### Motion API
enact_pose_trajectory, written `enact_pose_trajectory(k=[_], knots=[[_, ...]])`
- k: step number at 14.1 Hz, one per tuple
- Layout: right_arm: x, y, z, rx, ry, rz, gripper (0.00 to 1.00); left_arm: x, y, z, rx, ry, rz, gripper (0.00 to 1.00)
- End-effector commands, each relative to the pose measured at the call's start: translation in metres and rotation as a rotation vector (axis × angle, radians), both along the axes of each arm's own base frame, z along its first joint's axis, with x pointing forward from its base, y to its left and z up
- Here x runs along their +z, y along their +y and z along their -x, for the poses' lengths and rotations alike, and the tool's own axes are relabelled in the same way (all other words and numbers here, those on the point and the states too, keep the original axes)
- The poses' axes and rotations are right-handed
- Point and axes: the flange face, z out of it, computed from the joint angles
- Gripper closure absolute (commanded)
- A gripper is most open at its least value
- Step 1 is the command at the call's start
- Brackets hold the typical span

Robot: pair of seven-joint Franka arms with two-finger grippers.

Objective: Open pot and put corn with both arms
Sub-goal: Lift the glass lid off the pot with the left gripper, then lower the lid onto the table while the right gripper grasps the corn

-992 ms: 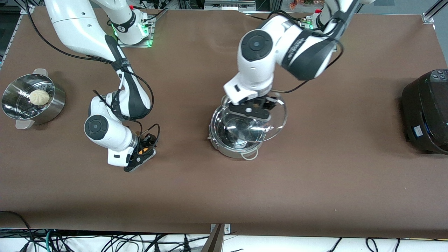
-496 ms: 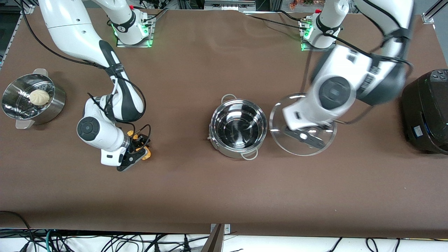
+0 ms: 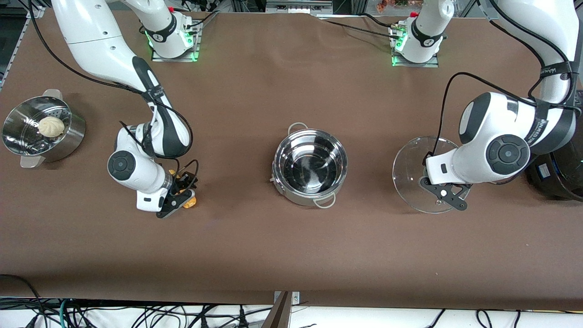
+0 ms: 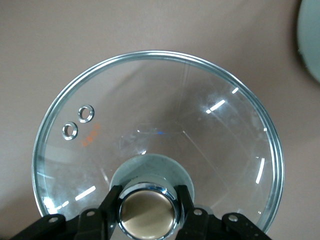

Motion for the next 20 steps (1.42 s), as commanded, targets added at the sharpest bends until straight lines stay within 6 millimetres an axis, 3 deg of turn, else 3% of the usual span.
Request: enact_pose_trajectory(k=[1,5,6,7,8,9,13,15,16,18,19,20], knots=[[-0.013,-0.001,0.007,0.004,0.003,-0.019,0.00,-0.015,0.008,0.045,-0.044,-0.035,-0.016,0.96],[-0.025,-0.006,0.009,0.015,0.001,-0.016,0.01,-0.078,0.039,0.071,-0.011,-0.044,0.008,0.96],[-0.026,-0.012,0.007,0.028,-0.004,-0.016,0.10,-0.092,0.040,0.080,-0.014,-0.061,0.019,0.97],[-0.029,-0.016,0.007,0.041,-0.002,-0.016,0.40,-0.101,0.040,0.085,-0.016,-0.079,0.029,0.97],[-0.028,-0.017,0.006,0.043,-0.002,-0.018,0.95,-0.108,0.043,0.088,-0.011,-0.083,0.034,0.97],[-0.029,-0.016,0.007,0.036,0.002,-0.017,1.00,-0.113,0.045,0.091,-0.010,-0.080,0.035,0.96],[-0.023,-0.016,0.004,0.021,0.000,-0.019,1.00,-0.131,0.050,0.094,-0.036,-0.070,0.039,0.96],[-0.008,-0.012,0.001,0.012,0.003,-0.023,1.00,-0.136,0.056,0.094,-0.026,-0.065,0.040,0.92],[0.009,-0.006,-0.005,0.006,0.018,-0.026,1.00,-0.136,0.056,0.093,-0.026,-0.066,0.040,0.83],[0.052,-0.004,-0.013,-0.007,0.059,-0.028,1.00,-0.134,0.055,0.092,-0.028,-0.066,0.040,0.47],[0.067,-0.003,-0.014,-0.009,0.077,-0.027,1.00,-0.133,0.055,0.091,-0.029,-0.065,0.039,0.00],[0.080,-0.002,-0.016,-0.009,0.082,-0.028,1.00,-0.129,0.055,0.090,-0.031,-0.069,0.037,0.00]])
